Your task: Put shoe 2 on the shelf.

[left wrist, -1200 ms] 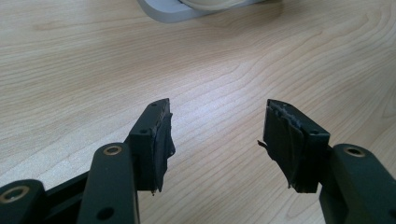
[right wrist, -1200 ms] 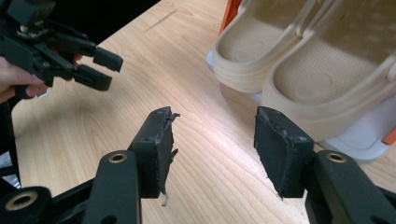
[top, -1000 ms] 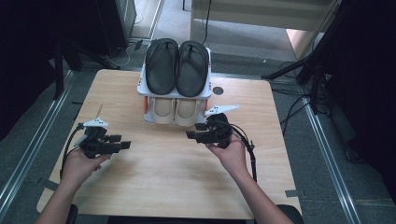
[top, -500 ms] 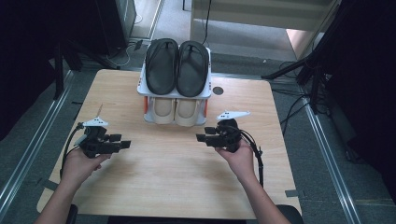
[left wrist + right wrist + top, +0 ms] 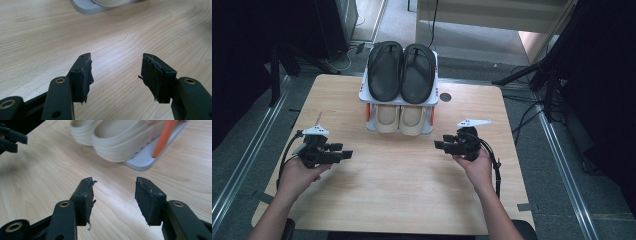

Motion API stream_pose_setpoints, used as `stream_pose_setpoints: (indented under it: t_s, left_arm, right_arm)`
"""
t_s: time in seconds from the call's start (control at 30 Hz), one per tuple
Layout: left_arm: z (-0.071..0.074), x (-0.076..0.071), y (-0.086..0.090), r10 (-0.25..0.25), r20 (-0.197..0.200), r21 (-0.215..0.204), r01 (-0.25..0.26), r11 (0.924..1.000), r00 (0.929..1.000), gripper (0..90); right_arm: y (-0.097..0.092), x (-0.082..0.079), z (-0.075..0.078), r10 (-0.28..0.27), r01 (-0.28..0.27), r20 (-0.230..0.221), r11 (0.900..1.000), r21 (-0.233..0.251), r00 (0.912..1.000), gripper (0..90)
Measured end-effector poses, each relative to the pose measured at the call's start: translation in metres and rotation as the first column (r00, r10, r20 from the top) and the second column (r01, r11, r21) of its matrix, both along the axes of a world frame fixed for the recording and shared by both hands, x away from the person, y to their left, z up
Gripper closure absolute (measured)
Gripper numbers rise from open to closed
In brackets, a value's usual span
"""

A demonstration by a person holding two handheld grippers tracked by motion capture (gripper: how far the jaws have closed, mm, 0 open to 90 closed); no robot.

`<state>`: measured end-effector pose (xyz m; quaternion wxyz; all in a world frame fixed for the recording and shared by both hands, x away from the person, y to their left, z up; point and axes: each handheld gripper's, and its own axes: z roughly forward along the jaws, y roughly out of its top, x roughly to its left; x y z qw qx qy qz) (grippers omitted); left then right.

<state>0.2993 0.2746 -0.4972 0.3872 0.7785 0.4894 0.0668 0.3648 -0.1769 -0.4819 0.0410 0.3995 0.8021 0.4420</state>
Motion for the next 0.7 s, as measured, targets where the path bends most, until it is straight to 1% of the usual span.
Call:
stream_pose_setpoints:
  t_s: [0.1, 0.17, 0.3, 0.37, 0.53, 0.57, 0.7]
  left_arm:
    - [-0.001, 0.000, 0.000, 0.002, 0.000, 0.001, -0.002, 1.0000, 1.0000, 42.3]
    - [-0.001, 0.001, 0.000, -0.002, -0.002, 0.006, 0.002, 1.0000, 1.0000, 42.3]
    - [-0.001, 0.001, -0.001, -0.006, -0.004, 0.008, 0.006, 0.9999, 1.0000, 42.0]
    - [-0.002, 0.002, -0.001, -0.008, -0.003, 0.011, 0.008, 0.9999, 1.0000, 42.0]
    - [-0.002, 0.002, -0.003, -0.016, -0.018, 0.016, 0.016, 0.9998, 0.9997, 41.7]
    - [-0.003, 0.002, -0.003, -0.014, -0.012, 0.018, 0.015, 0.9997, 0.9998, 41.7]
    - [-0.004, 0.003, -0.004, -0.009, -0.016, 0.017, 0.009, 0.9998, 0.9998, 41.5]
  right_arm:
    - [-0.007, 0.002, 0.000, -0.023, 0.023, 0.007, 0.9997, 0.009, 0.9997, 49.8]
    - [-0.012, 0.004, 0.000, -0.032, 0.032, 0.010, 0.9995, 0.006, 0.9994, 49.8]
    - [-0.015, 0.006, -0.002, -0.046, 0.046, 0.006, 0.9989, 0.007, 0.9989, 49.8]
    - [-0.016, 0.007, -0.002, -0.046, 0.046, 0.001, 0.9989, 0.013, 0.9989, 49.8]
    - [-0.016, 0.007, -0.003, -0.049, 0.049, -0.003, 0.9987, 0.012, 0.9988, 49.7]
    - [-0.016, 0.007, -0.003, -0.047, 0.047, -0.001, 0.9989, 0.008, 0.9989, 49.7]
    - [-0.015, 0.006, -0.003, -0.045, 0.045, 0.001, 0.9990, 0.006, 0.9990, 49.6]
